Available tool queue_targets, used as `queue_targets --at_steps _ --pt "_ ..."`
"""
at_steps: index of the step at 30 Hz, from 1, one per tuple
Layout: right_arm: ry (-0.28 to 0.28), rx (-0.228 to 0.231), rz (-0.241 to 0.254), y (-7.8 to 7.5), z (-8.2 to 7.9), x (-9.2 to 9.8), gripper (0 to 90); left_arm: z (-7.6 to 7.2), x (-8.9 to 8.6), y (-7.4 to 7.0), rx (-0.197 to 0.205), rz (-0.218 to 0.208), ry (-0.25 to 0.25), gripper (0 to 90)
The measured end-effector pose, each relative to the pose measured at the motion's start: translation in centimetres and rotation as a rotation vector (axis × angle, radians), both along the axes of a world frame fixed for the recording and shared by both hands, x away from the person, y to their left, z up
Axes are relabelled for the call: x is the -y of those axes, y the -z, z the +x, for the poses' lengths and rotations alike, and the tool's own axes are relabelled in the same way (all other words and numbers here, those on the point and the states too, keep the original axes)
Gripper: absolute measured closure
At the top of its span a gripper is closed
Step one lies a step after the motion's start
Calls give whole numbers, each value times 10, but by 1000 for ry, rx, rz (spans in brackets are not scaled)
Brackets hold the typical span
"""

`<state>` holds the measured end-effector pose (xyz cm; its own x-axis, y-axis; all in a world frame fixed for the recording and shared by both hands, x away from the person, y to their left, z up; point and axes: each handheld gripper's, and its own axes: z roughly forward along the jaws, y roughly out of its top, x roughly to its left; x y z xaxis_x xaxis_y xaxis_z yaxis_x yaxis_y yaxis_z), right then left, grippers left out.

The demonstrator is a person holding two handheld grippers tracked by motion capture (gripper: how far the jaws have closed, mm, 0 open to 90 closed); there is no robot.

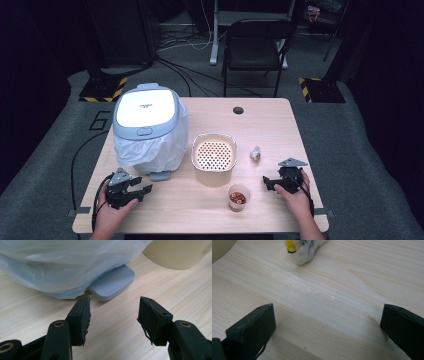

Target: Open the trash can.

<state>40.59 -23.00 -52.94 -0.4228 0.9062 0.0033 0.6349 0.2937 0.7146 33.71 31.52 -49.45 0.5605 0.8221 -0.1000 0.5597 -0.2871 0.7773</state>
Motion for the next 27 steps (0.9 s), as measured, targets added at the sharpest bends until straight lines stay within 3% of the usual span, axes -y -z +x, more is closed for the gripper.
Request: queue_targets --at_steps 3,5,6,8,9,14,18,23,26,27 --pt "-5 2 -8 0 0 1 0 1 7 -1 2 24 28 432" --pt "-4 0 -5 0 0 0 0 2 12 -3 32 60 49 443" --pt "-5 1 -6 0 0 1 0 2 19 -4 21 51 73 451" --pt "-1 1 -3 0 0 0 0 2 24 -3 25 52 72 461" --pt "-1 1 -3 0 0 0 0 1 30 -2 3 29 50 461" --pt "-3 5 -7 0 0 1 0 6 45 -3 24 60 72 465" --pt "-3 4 -7 0 0 0 0 13 57 -3 28 56 85 458" --pt "-3 4 -7 0 0 1 0 17 65 0 39 69 81 470" --pt "-5 5 -9 0 0 1 0 20 66 1 48 108 98 469" --pt "-4 5 -8 0 0 1 0 20 68 2 40 96 89 469"
